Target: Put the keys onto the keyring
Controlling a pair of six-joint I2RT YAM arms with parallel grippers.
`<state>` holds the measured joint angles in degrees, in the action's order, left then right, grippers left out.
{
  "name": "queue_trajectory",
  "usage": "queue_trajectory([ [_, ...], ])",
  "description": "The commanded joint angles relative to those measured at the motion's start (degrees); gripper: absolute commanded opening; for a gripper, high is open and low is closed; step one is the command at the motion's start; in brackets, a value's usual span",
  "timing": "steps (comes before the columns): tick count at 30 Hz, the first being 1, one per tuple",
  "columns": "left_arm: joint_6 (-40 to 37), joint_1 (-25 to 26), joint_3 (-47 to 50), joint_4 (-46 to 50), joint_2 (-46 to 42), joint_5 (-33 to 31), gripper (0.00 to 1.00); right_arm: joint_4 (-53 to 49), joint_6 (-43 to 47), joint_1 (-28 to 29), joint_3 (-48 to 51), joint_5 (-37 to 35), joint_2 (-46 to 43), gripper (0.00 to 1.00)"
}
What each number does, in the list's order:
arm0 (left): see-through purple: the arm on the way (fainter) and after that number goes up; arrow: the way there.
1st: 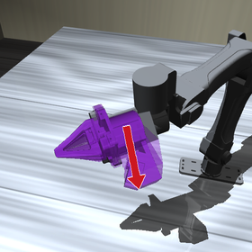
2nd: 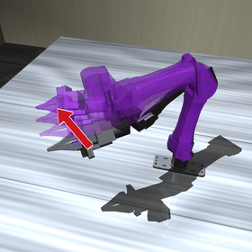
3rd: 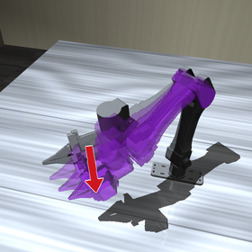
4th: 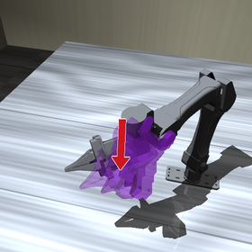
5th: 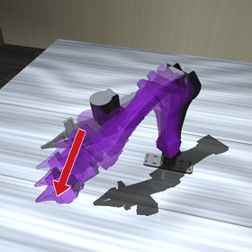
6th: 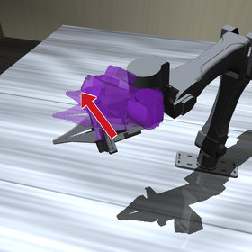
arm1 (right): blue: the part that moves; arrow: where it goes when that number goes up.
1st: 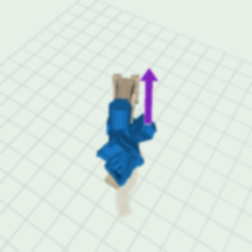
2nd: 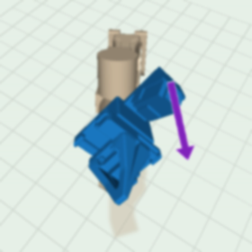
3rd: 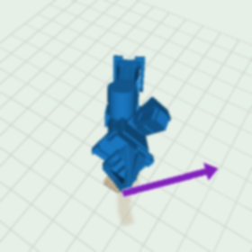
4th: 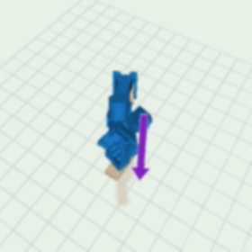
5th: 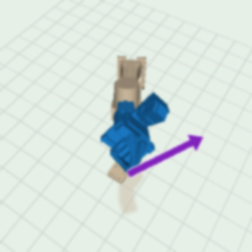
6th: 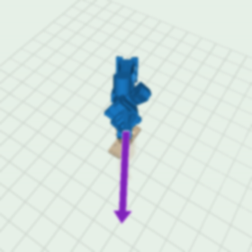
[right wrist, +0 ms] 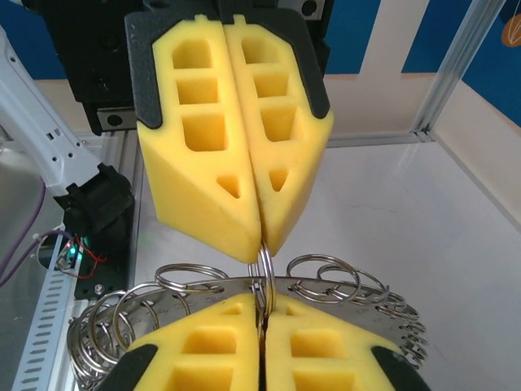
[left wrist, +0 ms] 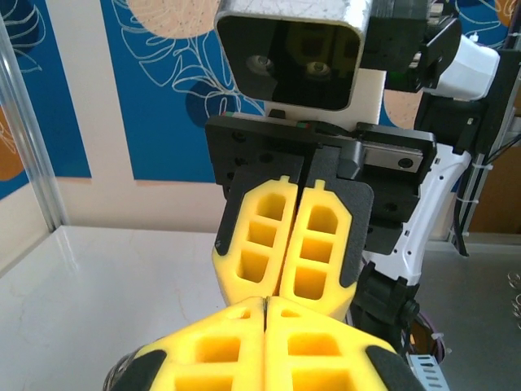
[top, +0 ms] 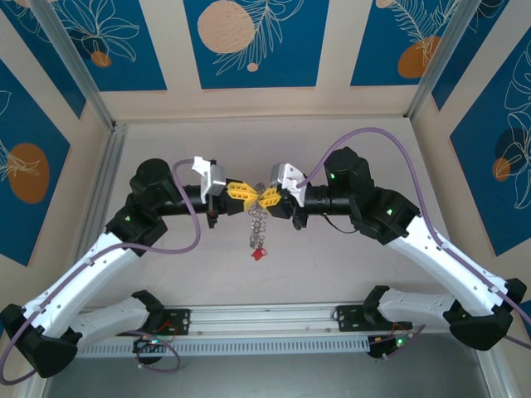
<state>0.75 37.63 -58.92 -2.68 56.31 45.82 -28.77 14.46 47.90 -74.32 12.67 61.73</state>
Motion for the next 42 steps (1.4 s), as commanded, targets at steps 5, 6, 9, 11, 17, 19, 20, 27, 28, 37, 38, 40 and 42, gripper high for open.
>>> queue_trajectory([
  [5,-0.9,-0.6,-2.8,0.8,0.3,2.8,0.0,1.4,0.6,-1.1,-0.7,1.5,-1.5,0.0],
  [6,-3.0,-0.6,-4.2,5.1,0.7,1.6,0.0,0.1,1.3,-1.2,-1.4,0.7,-1.5,0.0],
  [9,-10.0,-0.6,-8.9,18.5,2.0,-1.3,0.21,-4.3,3.3,-1.7,-4.2,-0.5,-0.7,0.0],
  [11,-14.1,-0.6,-11.9,25.3,3.1,-3.6,0.35,-7.9,4.6,-1.9,-6.7,-1.4,0.6,0.0],
  [17,-20.8,-0.4,-18.4,36.0,6.1,-7.3,0.4,-16.0,8.9,-0.9,-12.7,-6.4,4.8,0.0],
  [19,-21.7,-0.4,-19.9,37.7,7.2,-7.6,0.4,-17.9,10.0,-0.2,-14.2,-8.3,5.9,0.0],
  [20,-21.8,-0.3,-20.1,37.8,7.6,-7.8,0.4,-18.9,10.6,0.2,-15.0,-9.0,6.6,0.0],
  [27,-20.5,0.5,-21.2,35.6,9.9,-6.5,0.37,-22.1,12.7,1.9,-18.0,-12.9,9.2,0.0],
  [28,-20.5,0.6,-21.2,35.3,10.3,-6.6,0.36,-22.1,12.8,2.0,-18.2,-12.7,9.3,0.0],
  [37,-19.1,1.1,-19.7,32.7,11.4,-6.0,0.23,-20.5,12.9,2.1,-17.9,-10.5,9.2,0.0],
  [38,-18.9,1.1,-19.3,32.2,11.4,-5.9,0.19,-20.0,12.6,2.0,-17.7,-9.9,8.9,0.0],
  [40,-17.9,1.1,-18.2,30.2,11.0,-5.3,0.0,-19.0,12.0,1.7,-16.9,-8.7,8.4,0.0],
  [42,-16.3,1.1,-16.6,27.2,10.3,-3.1,0.0,-17.7,11.3,1.2,-15.8,-7.7,7.6,0.0],
])
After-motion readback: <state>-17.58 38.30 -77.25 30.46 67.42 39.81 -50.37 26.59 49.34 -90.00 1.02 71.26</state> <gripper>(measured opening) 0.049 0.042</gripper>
